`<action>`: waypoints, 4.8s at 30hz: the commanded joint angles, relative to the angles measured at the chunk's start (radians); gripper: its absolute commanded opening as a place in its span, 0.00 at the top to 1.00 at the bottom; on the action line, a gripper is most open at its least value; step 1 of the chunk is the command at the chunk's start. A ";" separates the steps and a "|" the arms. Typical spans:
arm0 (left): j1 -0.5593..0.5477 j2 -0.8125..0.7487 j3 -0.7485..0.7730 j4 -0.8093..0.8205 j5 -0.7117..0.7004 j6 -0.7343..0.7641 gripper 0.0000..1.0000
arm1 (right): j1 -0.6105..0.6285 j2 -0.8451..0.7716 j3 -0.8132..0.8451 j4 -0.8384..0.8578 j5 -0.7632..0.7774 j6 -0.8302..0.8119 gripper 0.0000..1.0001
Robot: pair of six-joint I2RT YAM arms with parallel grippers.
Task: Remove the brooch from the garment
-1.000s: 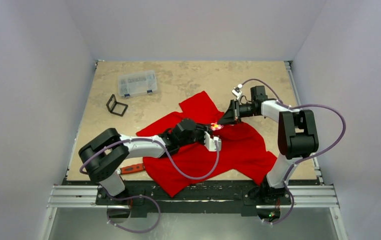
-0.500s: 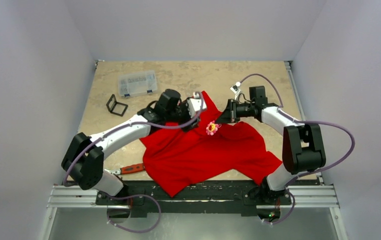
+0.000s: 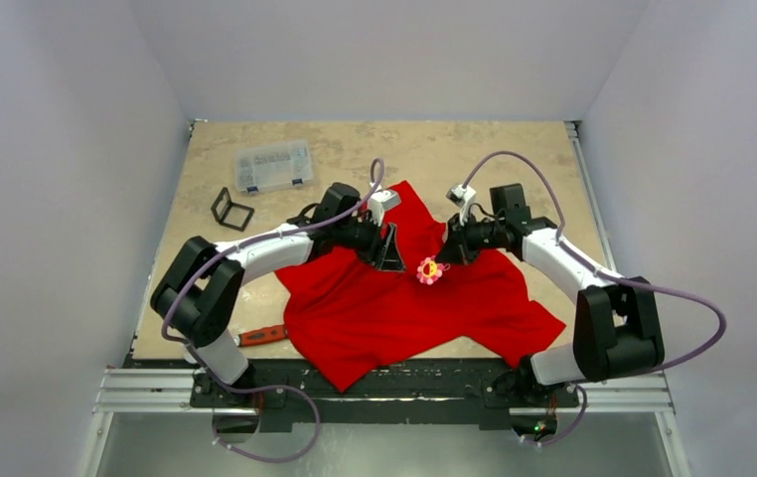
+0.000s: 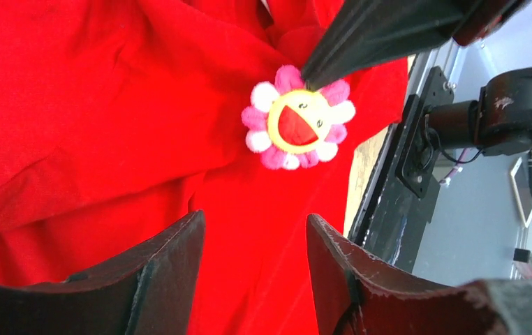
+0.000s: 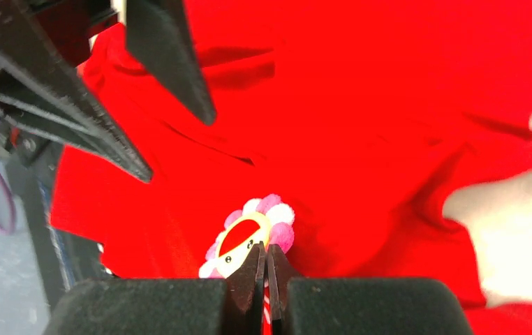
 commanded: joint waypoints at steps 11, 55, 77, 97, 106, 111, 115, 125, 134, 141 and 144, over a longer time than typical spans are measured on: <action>-0.139 0.072 -0.064 0.430 -0.017 0.192 0.31 | 0.039 -0.193 -0.154 -0.002 0.042 -0.553 1.00; -0.212 0.262 -0.033 0.565 -0.150 0.488 0.64 | 0.063 -0.537 -0.615 0.672 -0.039 -0.868 0.87; -0.332 0.137 -0.237 0.737 -0.558 0.826 1.00 | 0.012 -0.356 -0.038 -0.067 0.084 -0.216 0.13; -0.402 0.089 -0.314 0.846 -0.694 0.899 1.00 | -0.076 0.399 0.339 -0.443 -0.305 -0.285 0.05; -0.407 0.083 -0.326 0.928 -0.710 0.876 1.00 | -0.089 0.529 0.359 -0.593 -0.358 -0.445 0.08; -0.405 0.078 -0.312 0.932 -0.694 0.852 1.00 | -0.089 0.534 0.347 -0.605 -0.408 -0.483 0.29; -0.405 0.073 -0.319 0.932 -0.675 0.837 1.00 | -0.090 0.532 0.340 -0.651 -0.453 -0.553 0.58; -0.375 0.024 -0.347 0.872 -0.601 0.777 0.78 | -0.089 0.472 0.297 -0.547 -0.459 -0.466 0.99; -0.352 -0.008 -0.350 0.820 -0.542 0.738 0.47 | -0.089 0.458 0.285 -0.504 -0.452 -0.420 1.00; -0.266 -0.177 -0.361 0.529 -0.394 0.600 0.48 | -0.090 0.426 0.286 -0.428 -0.442 -0.317 1.00; -0.228 -0.252 -0.335 0.424 -0.365 0.516 0.54 | -0.089 0.378 0.252 -0.306 -0.413 -0.191 1.00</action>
